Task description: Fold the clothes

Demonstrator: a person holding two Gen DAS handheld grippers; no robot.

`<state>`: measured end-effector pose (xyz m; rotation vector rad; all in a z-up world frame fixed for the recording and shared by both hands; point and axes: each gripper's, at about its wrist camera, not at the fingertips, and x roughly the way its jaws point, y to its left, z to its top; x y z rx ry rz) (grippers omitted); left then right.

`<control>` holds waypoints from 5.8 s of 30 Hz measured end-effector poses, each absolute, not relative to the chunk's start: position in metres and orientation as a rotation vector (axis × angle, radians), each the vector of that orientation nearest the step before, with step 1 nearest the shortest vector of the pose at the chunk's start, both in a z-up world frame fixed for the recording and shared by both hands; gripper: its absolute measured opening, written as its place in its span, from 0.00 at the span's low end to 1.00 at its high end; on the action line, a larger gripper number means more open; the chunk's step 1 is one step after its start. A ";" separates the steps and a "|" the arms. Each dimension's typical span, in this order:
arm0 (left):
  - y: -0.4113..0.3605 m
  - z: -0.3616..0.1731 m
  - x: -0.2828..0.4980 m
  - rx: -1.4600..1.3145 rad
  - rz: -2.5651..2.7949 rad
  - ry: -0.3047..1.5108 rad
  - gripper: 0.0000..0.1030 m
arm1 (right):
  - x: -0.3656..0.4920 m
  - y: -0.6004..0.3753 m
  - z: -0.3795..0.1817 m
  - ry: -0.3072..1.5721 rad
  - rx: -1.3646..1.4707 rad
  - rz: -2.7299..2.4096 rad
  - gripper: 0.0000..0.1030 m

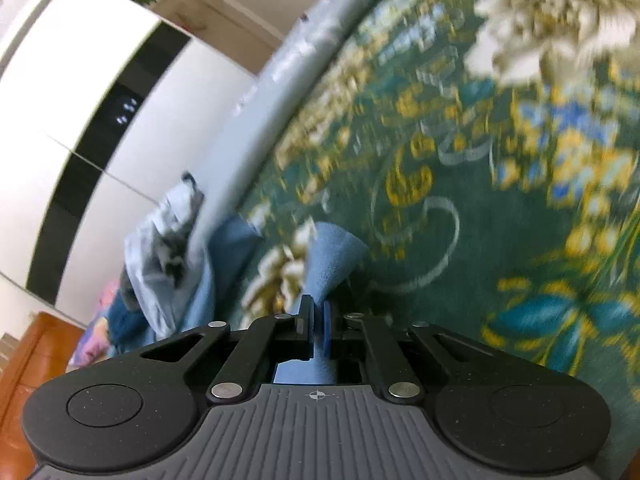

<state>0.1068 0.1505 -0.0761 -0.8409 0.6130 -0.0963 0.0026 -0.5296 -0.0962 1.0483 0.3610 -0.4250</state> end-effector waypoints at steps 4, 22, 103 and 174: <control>0.149 -0.037 0.099 -0.777 -0.148 0.553 0.00 | -0.021 -0.529 -0.072 0.292 0.982 -0.401 0.03; 0.182 -0.065 0.092 -0.667 0.066 0.715 0.28 | -0.058 -0.562 -0.108 0.486 0.999 -0.730 0.14; 0.147 -0.061 0.090 -0.598 -0.021 0.766 0.54 | -0.041 -0.501 -0.078 0.598 0.705 -0.507 0.25; 0.085 -0.048 0.282 -0.516 0.022 0.586 0.00 | 0.340 -0.504 -0.057 0.659 0.586 -0.283 0.03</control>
